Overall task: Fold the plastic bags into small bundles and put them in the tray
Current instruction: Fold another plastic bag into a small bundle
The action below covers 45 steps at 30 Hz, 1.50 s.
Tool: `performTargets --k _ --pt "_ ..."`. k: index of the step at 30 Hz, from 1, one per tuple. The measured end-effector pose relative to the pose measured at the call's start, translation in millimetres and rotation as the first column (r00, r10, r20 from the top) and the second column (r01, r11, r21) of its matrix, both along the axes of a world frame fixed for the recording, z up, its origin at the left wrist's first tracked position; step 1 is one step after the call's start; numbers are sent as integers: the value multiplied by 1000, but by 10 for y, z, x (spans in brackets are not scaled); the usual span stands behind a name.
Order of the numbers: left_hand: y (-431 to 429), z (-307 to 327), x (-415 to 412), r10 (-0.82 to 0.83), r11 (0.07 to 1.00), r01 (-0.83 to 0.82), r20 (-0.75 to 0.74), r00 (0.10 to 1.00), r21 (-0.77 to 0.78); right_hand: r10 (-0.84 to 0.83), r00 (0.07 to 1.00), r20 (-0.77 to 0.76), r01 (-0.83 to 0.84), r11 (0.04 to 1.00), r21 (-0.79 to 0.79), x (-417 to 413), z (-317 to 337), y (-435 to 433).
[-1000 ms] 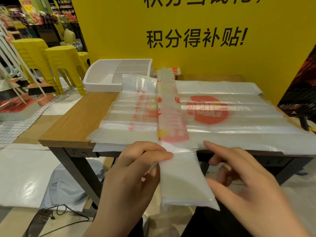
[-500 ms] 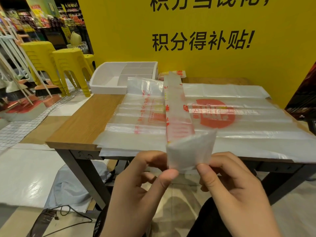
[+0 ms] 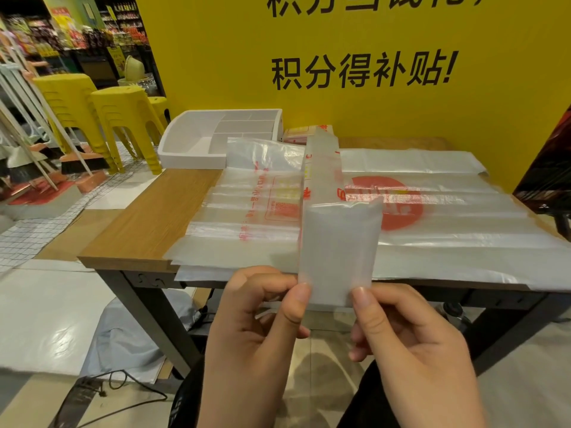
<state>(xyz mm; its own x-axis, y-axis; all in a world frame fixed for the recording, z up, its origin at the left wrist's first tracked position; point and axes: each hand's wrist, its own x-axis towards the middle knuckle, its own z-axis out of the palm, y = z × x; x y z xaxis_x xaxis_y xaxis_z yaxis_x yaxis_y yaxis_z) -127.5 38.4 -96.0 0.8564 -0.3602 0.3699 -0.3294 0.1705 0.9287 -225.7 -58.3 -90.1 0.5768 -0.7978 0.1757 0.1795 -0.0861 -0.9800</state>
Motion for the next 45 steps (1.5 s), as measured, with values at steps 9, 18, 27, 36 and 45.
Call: performTargets --k 9,18,27,36,45 --pt "-56 29 -82 23 1000 -26 -199 980 -10 -62 997 50 52 983 178 36 -28 74" --pt "-102 117 -128 97 995 -87 -311 945 46 -46 997 67 28 967 254 39 -21 43" --pt "163 200 -137 -33 976 17 70 997 217 12 999 43 -21 976 218 4 14 49" --pt "-41 152 574 -557 631 -310 694 456 711 101 993 -67 -88 982 166 -37 139 -94" --pt "-133 59 638 -501 715 -289 755 423 636 -209 821 -531 -482 243 -842 -141 267 -713"
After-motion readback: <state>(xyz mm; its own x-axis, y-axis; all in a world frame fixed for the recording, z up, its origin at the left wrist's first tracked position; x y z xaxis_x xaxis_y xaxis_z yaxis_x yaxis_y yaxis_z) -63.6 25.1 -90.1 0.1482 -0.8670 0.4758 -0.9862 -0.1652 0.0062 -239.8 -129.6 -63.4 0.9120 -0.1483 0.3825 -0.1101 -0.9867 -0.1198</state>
